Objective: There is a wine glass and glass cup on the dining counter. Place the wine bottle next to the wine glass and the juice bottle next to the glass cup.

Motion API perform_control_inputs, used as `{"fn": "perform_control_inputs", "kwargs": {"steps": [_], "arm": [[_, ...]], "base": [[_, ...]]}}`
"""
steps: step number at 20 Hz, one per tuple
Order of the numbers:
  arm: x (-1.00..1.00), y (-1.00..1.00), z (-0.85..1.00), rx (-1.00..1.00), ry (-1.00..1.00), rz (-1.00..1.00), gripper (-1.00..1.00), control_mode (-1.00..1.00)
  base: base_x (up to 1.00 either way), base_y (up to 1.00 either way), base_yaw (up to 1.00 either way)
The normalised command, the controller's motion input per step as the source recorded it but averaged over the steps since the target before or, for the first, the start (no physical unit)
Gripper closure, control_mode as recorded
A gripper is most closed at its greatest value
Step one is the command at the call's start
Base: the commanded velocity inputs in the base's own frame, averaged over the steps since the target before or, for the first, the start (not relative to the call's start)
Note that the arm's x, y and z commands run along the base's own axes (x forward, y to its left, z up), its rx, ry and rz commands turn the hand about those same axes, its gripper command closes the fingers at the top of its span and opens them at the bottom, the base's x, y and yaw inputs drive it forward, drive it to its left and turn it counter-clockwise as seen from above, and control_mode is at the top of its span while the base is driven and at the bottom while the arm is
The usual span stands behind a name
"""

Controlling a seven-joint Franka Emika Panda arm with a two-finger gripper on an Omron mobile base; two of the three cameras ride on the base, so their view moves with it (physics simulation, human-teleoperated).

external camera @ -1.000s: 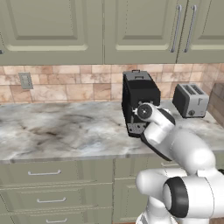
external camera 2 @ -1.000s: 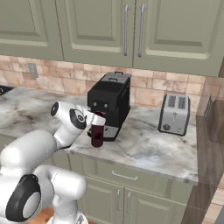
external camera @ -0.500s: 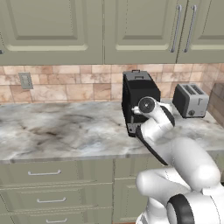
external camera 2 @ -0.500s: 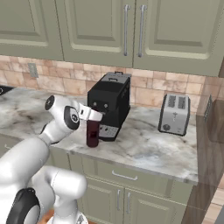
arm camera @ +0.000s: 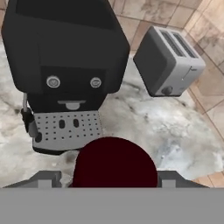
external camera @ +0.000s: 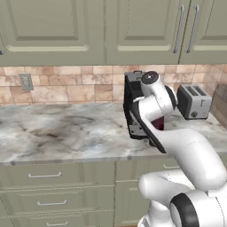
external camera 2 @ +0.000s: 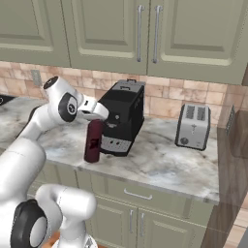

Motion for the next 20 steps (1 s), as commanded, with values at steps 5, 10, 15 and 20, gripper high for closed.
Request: {"fn": "perform_control_inputs", "kwargs": {"steps": [5, 10, 15, 20], "arm": [[-0.34, 0.23, 0.24, 0.0, -0.03, 0.0, 1.0, -1.0], [-0.3, 0.23, 0.12, 0.0, -0.14, 0.0, 1.0, -1.0], [-0.21, 0.24, 0.01, -0.03, -0.24, 0.0, 1.0, -1.0], [-0.08, 0.18, 0.17, -0.02, -0.13, 0.0, 1.0, -1.0]], "base": [[0.0, 0.0, 0.0], [0.0, 0.0, 0.0], [0.0, 0.0, 0.0], [0.0, 0.0, 0.0]]}}
